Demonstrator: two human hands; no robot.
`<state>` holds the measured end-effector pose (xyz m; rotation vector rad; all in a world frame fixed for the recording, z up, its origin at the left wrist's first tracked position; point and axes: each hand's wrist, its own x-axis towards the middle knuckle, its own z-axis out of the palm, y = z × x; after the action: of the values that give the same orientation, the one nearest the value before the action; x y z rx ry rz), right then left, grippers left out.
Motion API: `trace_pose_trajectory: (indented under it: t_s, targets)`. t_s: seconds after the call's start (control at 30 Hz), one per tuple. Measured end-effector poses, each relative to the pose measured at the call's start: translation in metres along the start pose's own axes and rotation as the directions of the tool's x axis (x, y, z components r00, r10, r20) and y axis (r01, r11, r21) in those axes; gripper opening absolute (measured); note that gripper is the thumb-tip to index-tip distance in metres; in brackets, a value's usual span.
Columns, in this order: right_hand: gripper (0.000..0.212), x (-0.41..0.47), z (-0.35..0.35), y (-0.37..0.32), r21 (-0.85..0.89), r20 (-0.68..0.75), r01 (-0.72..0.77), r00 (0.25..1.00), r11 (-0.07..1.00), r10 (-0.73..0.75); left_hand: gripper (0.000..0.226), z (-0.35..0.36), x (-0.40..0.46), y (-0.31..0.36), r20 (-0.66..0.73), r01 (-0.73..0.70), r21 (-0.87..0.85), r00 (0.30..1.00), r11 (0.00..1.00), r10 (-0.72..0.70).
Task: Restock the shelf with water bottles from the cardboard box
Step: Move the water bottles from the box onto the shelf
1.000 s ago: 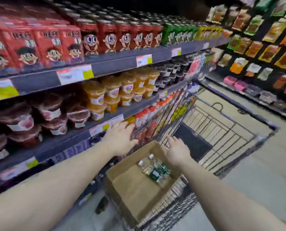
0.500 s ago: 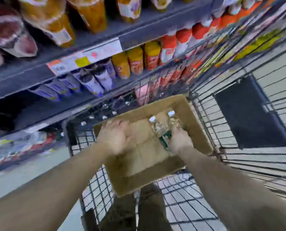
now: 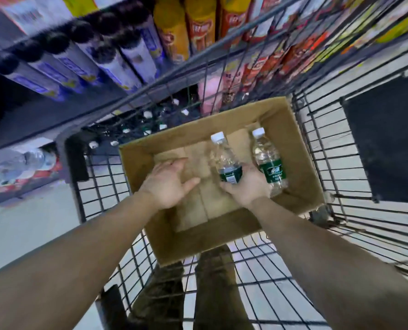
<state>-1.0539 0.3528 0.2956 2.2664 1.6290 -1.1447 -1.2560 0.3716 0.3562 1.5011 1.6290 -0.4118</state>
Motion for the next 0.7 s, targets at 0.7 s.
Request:
trace_pose_trajectory:
  t_s: [0.7]
  targets:
    - [0.068, 0.036, -0.015, 0.042, -0.050, -0.086, -0.303, 0.951, 0.952, 0.298, 0.057, 0.000, -0.012, -0.032, 0.033, 0.037, -0.737, 0.999, 0.675, -0.019]
